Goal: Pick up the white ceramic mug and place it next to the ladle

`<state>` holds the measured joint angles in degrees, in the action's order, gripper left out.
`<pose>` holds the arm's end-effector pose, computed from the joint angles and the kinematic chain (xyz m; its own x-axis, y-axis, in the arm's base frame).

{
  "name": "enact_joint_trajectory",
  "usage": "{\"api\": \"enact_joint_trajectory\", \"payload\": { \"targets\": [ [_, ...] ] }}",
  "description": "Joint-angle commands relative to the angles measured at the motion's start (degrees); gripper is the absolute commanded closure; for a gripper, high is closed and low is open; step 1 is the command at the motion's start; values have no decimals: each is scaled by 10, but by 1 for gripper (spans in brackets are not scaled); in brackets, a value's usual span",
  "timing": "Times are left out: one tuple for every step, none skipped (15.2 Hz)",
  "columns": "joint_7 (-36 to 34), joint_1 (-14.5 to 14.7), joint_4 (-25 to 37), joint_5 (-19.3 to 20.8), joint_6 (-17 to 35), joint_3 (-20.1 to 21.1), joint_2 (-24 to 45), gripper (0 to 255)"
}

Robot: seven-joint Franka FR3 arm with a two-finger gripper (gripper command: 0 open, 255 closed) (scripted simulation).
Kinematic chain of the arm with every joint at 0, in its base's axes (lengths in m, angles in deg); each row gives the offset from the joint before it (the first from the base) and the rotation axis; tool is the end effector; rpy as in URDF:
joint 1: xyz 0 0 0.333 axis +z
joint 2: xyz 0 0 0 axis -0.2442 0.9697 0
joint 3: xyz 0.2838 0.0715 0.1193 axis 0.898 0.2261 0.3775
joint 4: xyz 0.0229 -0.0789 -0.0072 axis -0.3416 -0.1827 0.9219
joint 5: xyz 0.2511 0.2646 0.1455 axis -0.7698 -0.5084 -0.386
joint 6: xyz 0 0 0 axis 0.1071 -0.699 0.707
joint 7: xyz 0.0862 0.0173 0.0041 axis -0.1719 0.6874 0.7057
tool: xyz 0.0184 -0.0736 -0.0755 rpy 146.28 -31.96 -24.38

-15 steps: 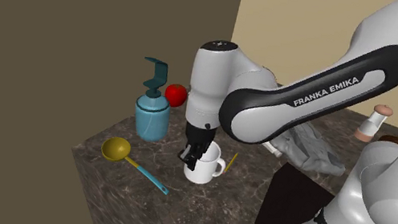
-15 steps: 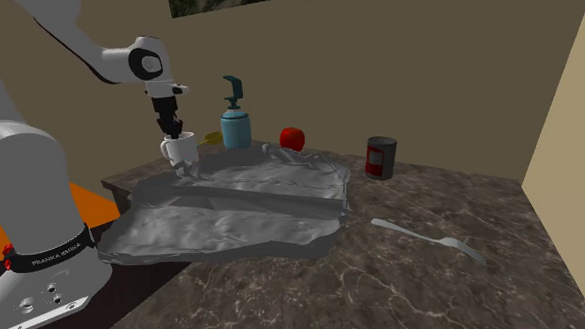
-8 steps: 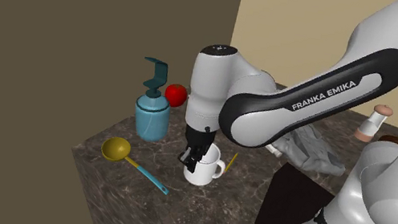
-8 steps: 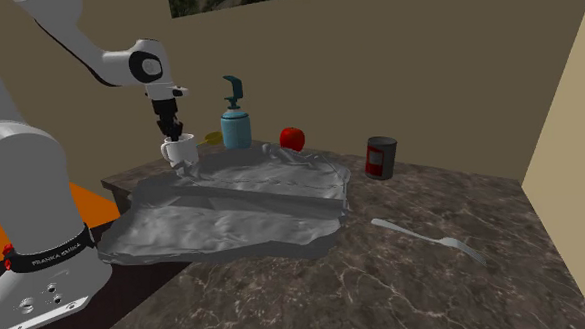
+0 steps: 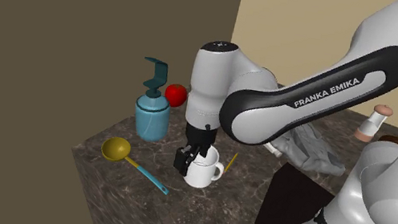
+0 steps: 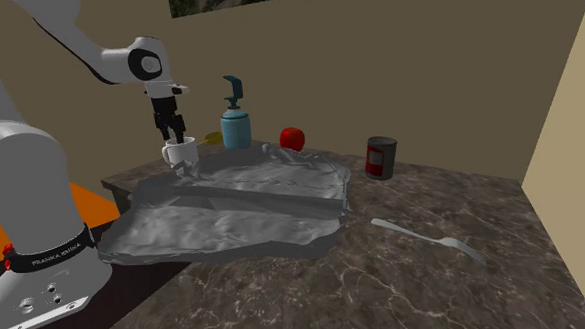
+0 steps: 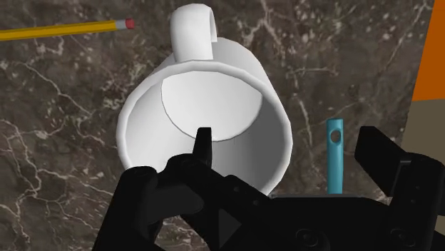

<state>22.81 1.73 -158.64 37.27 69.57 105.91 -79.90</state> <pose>0.3635 0.2775 0.3722 0.9782 0.2070 0.0186 0.2069 -0.9783 0.0055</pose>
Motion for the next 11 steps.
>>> {"api": "enact_joint_trajectory", "payload": {
  "targets": [
    [5, 1, 14, -5, -32, -4, -18, 0],
    [7, 2, 24, -8, -53, -6, -29, 0],
    [9, 2, 33, -9, -70, -8, -37, 0],
    [9, 2, 33, -9, -70, -8, -37, 0],
    [9, 2, 33, -9, -69, -8, -37, 0],
    [9, 2, 33, -9, -70, -8, -37, 0],
    [9, 2, 33, -9, -70, -8, -37, 0],
    [9, 2, 33, -9, -70, -8, -37, 0],
    [9, 2, 33, -9, -70, -8, -37, 0],
    [9, 2, 33, -9, -70, -8, -37, 0],
    [9, 2, 33, -9, -70, -8, -37, 0]
  ]
}}
